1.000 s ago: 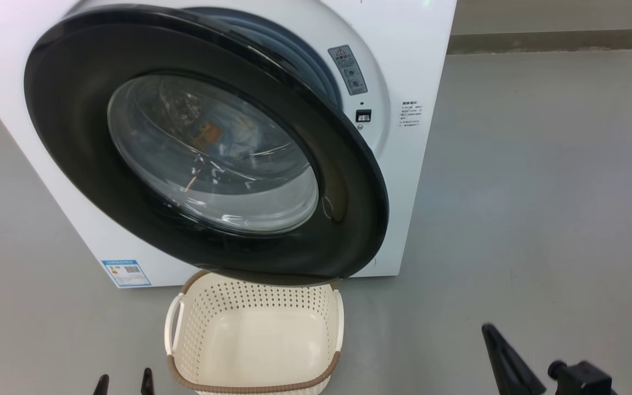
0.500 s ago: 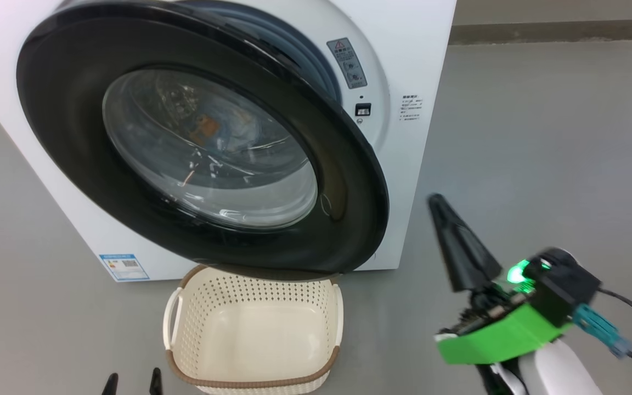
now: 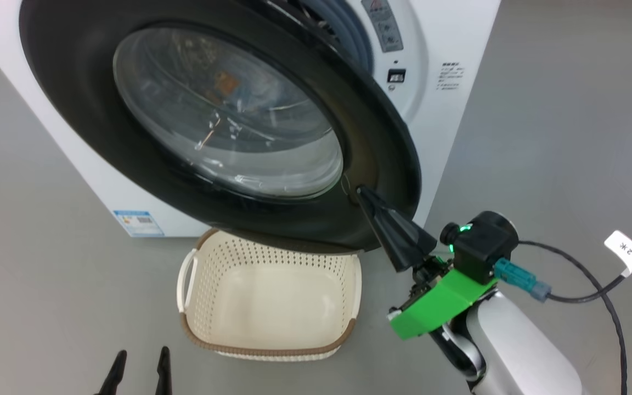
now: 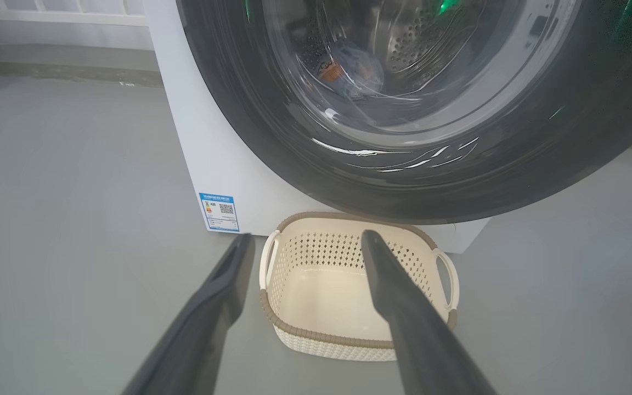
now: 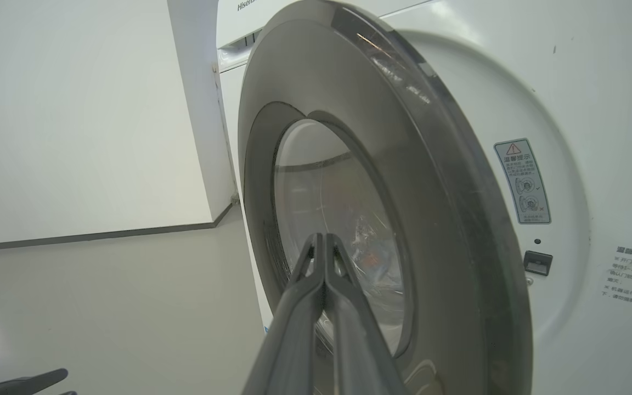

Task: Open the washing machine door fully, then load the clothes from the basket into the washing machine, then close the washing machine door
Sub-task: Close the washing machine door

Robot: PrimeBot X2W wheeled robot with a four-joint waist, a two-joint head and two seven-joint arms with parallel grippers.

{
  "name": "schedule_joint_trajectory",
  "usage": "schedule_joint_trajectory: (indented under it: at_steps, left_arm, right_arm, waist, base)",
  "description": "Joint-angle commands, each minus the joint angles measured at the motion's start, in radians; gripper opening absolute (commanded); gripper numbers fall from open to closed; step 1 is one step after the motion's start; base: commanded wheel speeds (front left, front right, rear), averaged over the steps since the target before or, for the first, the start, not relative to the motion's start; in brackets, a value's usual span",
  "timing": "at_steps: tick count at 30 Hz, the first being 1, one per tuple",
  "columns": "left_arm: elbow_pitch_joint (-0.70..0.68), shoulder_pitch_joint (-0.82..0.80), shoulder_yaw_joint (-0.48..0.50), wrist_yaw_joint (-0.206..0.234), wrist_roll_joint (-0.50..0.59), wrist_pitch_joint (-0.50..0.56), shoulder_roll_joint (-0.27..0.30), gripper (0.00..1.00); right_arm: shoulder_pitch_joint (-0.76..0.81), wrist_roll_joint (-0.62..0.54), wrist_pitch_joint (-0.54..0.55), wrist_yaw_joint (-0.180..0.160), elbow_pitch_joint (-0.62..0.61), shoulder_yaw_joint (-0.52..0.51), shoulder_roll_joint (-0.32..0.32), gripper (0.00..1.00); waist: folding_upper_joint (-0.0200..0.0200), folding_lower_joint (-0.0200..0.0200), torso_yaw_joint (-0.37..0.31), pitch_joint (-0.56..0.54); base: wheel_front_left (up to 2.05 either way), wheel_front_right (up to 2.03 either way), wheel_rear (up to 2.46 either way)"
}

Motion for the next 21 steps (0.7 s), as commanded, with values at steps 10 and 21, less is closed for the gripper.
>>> schedule_joint_trajectory:
  at_steps: [10, 21]
  left_arm:
    - [0.002, -0.091, 0.034, -0.022, -0.019, -0.009, 0.003, 1.0]
    - [0.003, -0.111, 0.07, -0.038, 0.005, -0.009, 0.003, 1.0]
  right_arm:
    - [-0.145, -0.001, -0.005, 0.003, 0.039, -0.012, -0.001, 0.0]
    - [-0.193, -0.022, -0.005, 0.003, 0.037, -0.037, -0.003, 0.0]
  waist:
    - [0.0, 0.0, 0.041, 0.139]
    - [0.0, 0.0, 0.009, 0.18]
  base:
    - [0.0, 0.0, 0.0]
    - [0.0, 0.0, 0.0]
